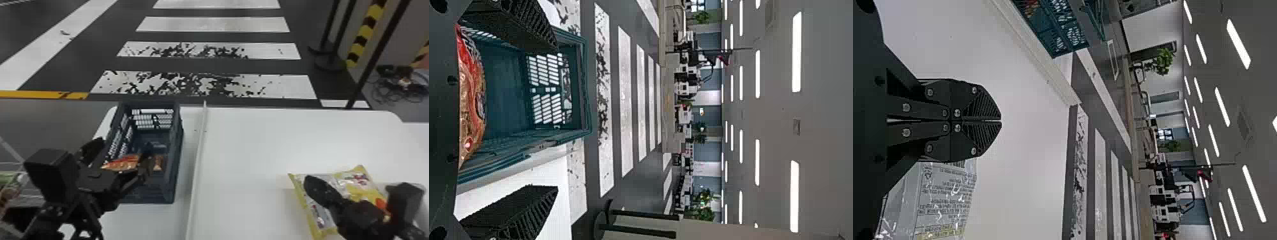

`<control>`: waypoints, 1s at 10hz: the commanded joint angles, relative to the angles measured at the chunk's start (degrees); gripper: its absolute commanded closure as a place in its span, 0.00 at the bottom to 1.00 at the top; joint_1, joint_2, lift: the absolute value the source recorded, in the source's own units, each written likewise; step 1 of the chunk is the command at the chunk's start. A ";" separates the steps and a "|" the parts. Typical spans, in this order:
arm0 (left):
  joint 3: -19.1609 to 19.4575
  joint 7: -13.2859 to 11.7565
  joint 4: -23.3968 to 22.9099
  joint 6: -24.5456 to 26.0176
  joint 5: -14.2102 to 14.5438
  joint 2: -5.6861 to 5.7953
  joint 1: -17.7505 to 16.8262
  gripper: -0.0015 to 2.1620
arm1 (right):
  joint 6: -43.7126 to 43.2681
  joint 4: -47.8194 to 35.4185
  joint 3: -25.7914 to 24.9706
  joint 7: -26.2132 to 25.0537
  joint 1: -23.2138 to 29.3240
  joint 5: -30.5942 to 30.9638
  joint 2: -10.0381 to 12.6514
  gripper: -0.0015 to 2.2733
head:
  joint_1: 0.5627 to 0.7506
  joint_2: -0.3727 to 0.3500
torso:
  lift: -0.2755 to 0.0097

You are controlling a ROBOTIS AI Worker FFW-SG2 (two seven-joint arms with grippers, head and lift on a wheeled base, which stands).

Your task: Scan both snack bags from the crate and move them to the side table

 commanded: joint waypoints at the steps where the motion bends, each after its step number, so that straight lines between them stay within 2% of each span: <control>1: 0.22 0.00 0.00 -0.49 -0.01 0.05 0.25 0.00 | -0.22 7.53 2.25 0.13 -5.85 1.73 -0.56 0.99 | 0.70 0.59 | 0.63; 2: 0.22 0.00 0.00 -0.49 -0.09 0.05 0.25 0.00 | -1.09 10.08 2.69 0.22 -7.61 1.90 -1.08 0.99 | 0.70 0.60 | 0.63; 3: 0.22 0.00 0.00 -0.31 -0.18 -0.22 0.42 0.00 | -0.92 9.20 2.78 -0.22 -7.70 1.73 -1.43 0.99 | 0.70 0.60 | 0.63; 4: 0.22 0.00 0.26 -0.31 -0.44 -0.39 0.51 0.00 | 1.54 4.28 2.34 -5.32 -5.59 0.67 -1.43 0.99 | 0.70 0.60 | 0.63; 6: -1.62 -0.35 1.76 -0.31 -0.97 -0.83 -0.81 0.00 | 2.77 -5.12 1.99 -23.08 -2.16 -2.49 0.15 0.99 | 0.70 0.54 | 0.63; 8: -3.47 -0.26 2.02 -0.31 -2.20 -1.09 -1.25 0.00 | -4.08 -5.12 2.87 -34.33 -2.16 -1.96 2.78 0.99 | 0.70 0.47 | 0.63; 9: -3.47 -0.26 2.02 -0.13 -2.11 -0.57 -1.25 0.00 | -8.13 -3.54 4.36 -39.16 -2.34 -0.29 4.54 0.99 | 0.70 0.43 | 0.63; 10: -3.38 -0.26 2.02 -0.13 -2.11 -0.22 -0.98 0.00 | -12.70 -1.61 7.70 -47.07 -2.34 4.19 5.60 0.99 | 0.70 0.42 | 0.63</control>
